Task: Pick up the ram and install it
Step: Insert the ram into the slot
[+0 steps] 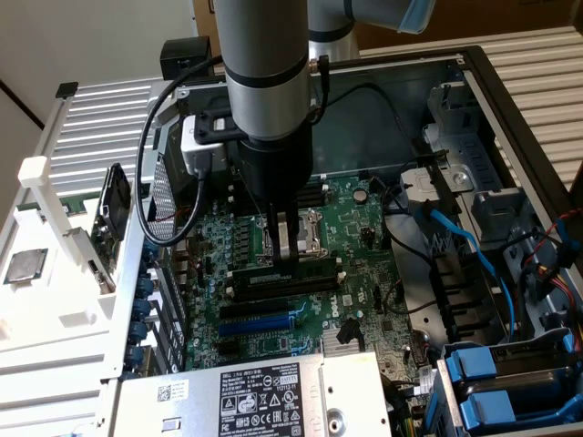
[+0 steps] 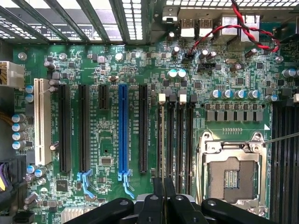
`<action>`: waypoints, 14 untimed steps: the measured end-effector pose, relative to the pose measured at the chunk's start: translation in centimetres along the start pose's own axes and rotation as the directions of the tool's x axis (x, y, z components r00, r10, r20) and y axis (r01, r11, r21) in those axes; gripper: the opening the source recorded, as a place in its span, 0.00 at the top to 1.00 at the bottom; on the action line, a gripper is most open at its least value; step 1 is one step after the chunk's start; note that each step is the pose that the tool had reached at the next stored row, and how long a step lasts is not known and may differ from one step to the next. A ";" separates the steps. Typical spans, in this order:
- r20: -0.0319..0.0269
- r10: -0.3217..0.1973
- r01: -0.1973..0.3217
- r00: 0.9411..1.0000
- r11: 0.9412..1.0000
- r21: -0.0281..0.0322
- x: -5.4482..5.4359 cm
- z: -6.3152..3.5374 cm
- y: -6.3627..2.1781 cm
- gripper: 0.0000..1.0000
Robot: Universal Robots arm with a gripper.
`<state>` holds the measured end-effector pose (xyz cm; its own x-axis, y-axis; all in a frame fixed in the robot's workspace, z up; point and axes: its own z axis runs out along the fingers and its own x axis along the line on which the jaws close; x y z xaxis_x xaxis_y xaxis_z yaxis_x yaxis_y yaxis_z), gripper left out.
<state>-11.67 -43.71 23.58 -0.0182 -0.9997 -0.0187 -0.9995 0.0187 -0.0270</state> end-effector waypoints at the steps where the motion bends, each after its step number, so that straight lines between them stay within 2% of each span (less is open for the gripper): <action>1: 0.000 0.000 0.000 1.000 1.000 0.000 0.0 0.00 0.00 0.88; 14: 0.000 0.001 -0.001 1.000 1.000 0.000 0.1 0.08 -0.05 0.88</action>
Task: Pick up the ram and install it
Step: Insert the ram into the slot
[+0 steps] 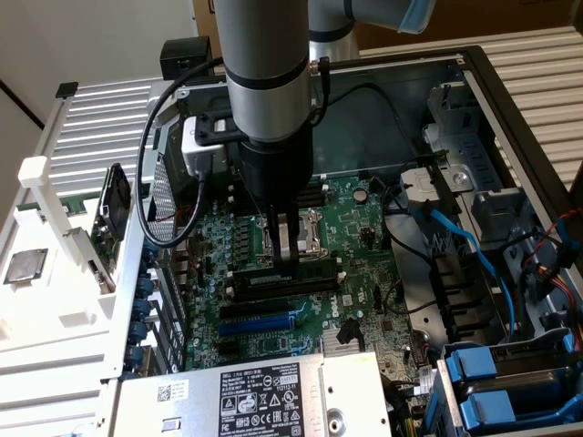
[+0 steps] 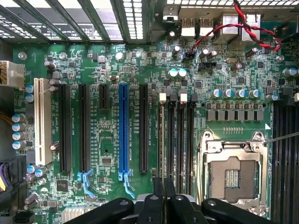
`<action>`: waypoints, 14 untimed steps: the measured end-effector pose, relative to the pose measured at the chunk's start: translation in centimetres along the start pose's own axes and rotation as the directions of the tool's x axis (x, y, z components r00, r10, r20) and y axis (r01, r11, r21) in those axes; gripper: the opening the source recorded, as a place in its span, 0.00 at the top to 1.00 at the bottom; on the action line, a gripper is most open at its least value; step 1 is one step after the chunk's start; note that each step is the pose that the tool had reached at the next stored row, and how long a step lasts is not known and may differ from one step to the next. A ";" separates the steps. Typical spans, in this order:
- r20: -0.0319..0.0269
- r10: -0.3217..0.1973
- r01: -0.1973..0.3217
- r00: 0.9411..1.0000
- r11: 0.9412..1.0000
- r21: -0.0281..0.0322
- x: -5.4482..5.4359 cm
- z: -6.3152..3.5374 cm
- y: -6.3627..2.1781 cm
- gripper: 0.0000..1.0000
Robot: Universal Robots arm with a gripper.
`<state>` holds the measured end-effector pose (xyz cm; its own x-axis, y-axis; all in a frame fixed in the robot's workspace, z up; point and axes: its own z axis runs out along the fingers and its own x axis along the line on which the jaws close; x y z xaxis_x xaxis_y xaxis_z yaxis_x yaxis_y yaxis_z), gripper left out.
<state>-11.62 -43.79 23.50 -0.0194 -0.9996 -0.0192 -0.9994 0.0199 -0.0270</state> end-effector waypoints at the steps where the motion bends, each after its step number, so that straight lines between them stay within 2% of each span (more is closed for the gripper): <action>1: 0.000 0.000 0.000 1.000 1.000 0.000 0.0 0.01 0.00 0.88; 9: 0.001 0.000 0.000 1.000 1.000 0.000 -0.1 0.04 0.03 0.88; 14: 0.004 0.000 0.000 1.000 1.000 0.000 -0.1 0.05 0.05 0.88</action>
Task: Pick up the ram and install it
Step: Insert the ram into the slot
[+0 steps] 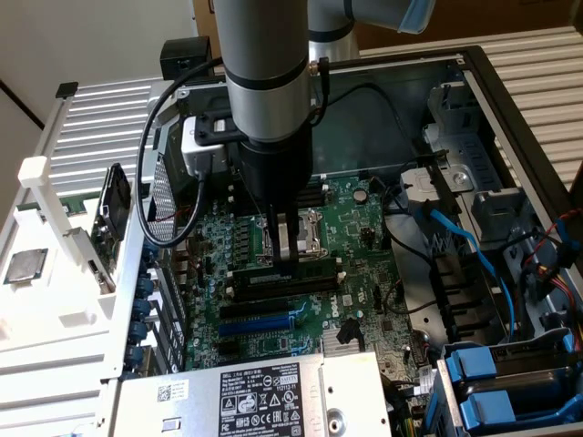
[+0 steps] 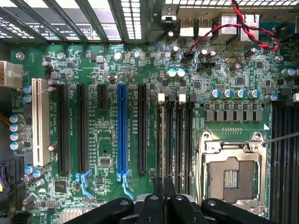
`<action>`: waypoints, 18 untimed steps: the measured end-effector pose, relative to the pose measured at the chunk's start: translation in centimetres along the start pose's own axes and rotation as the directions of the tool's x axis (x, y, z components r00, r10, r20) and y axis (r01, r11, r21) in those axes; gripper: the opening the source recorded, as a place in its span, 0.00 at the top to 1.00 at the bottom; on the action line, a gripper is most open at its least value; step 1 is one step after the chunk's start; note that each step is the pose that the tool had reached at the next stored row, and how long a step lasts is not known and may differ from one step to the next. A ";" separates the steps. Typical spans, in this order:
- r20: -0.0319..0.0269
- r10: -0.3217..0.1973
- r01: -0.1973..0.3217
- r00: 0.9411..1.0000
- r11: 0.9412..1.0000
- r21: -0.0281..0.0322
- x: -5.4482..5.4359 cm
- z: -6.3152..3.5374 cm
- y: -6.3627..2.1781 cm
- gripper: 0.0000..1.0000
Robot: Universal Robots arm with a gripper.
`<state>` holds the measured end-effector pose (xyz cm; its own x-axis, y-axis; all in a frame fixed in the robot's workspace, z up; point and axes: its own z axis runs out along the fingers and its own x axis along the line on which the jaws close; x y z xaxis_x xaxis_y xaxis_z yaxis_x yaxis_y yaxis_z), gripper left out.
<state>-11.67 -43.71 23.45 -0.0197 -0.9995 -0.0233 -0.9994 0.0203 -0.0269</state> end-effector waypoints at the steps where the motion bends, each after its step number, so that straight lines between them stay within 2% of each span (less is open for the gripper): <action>1: 0.000 0.000 0.000 1.000 1.000 0.000 0.0 0.00 0.01 0.88; 6: 0.002 0.001 -0.001 1.000 1.000 0.000 0.1 0.05 0.03 0.88; 18: 0.003 0.001 -0.001 1.000 1.000 0.000 0.1 0.20 0.05 0.88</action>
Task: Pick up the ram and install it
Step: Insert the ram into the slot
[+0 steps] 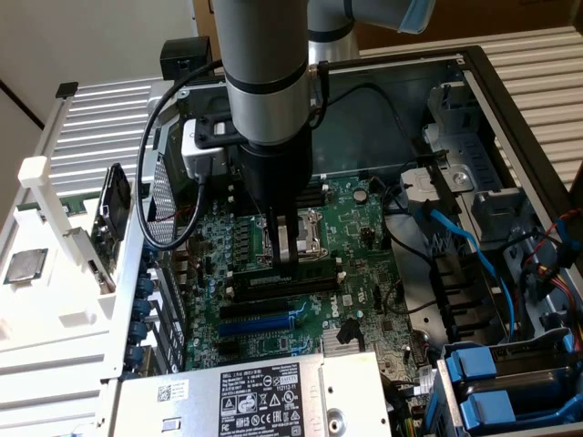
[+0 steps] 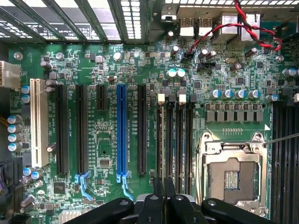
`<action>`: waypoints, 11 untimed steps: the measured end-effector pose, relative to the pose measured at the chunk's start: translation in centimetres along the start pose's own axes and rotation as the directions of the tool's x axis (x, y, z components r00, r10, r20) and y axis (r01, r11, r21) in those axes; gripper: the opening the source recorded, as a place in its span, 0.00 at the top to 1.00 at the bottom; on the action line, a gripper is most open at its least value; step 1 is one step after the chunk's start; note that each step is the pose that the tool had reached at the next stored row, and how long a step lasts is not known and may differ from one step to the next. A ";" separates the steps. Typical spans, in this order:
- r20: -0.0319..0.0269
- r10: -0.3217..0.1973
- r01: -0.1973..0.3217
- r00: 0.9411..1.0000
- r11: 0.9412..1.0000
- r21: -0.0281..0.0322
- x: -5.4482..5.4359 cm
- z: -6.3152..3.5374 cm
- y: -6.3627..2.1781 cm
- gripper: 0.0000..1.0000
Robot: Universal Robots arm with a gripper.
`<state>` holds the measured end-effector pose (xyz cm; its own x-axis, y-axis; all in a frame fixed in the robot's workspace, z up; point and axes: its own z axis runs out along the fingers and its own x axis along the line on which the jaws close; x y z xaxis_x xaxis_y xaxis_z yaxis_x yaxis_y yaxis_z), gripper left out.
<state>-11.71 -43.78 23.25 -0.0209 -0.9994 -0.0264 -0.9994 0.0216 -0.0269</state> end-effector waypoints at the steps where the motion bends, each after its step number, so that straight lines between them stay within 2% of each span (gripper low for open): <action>1: 0.000 0.000 0.000 1.000 1.000 0.000 0.0 0.00 0.01 0.88; 11: 0.002 0.000 0.000 1.000 1.000 0.000 0.1 0.00 0.04 0.88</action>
<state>-11.75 -43.91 23.25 -0.0210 -0.9994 -0.0283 -0.9994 0.0218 -0.0268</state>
